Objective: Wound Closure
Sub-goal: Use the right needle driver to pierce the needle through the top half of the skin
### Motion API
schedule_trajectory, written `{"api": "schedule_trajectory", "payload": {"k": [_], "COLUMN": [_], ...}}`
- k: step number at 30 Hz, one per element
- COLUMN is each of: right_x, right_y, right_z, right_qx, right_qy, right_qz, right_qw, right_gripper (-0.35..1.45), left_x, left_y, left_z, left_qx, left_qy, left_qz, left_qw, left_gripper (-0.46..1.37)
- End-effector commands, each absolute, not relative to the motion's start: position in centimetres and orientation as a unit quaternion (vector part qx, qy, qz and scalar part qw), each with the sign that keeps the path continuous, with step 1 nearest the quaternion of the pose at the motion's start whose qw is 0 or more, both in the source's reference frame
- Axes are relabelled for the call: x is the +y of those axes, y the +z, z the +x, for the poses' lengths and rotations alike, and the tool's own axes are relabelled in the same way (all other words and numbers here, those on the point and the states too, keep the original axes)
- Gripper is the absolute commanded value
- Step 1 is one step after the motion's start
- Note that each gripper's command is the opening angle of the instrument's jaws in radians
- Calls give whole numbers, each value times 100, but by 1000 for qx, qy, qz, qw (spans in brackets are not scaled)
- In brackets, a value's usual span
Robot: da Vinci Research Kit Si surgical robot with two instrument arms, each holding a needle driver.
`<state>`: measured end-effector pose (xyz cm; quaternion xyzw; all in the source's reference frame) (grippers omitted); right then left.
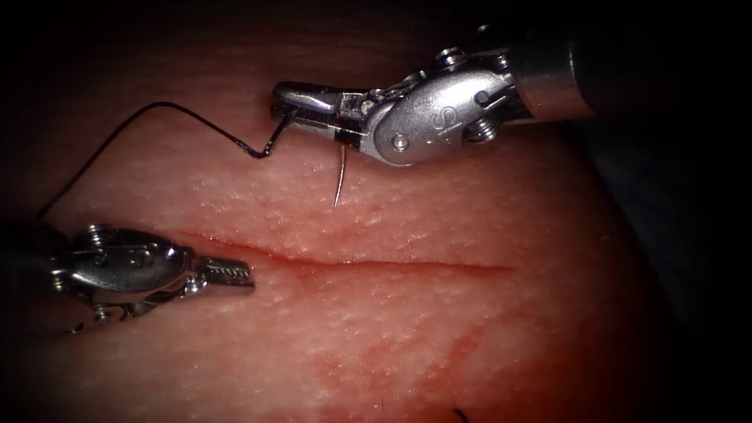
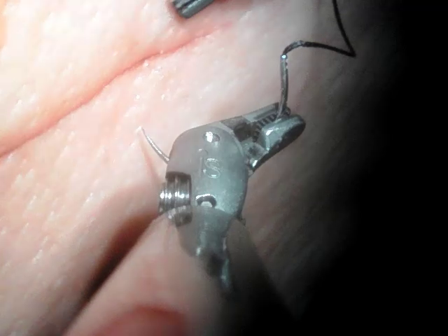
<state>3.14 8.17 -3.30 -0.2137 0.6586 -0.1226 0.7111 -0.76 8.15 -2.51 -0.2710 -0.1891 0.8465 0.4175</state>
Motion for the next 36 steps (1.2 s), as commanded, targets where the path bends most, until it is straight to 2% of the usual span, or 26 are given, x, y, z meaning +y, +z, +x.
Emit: {"api": "schedule_trajectory", "payload": {"k": [1, 13, 25, 36], "right_x": [817, 817, 825, 822], "right_y": [-333, -339, -337, -328], "right_z": [315, 335, 369, 379], "right_qx": [659, 668, 676, 674], "right_qy": [-122, -125, -131, -136], "right_qz": [-216, -213, -212, -217], "right_qw": [710, 702, 693, 693], "right_gripper": [-35, -35, -35, -35], "left_x": [819, 810, 791, 786], "left_y": [-248, -219, -211, -213], "left_z": [-75, -46, -50, -53], "left_qx": [-182, -171, -203, -213], "left_qy": [850, 866, 866, 865], "left_qz": [-265, -219, -201, -198], "left_qw": [418, 416, 410, 409], "left_gripper": [-13, -18, -17, -16]}}
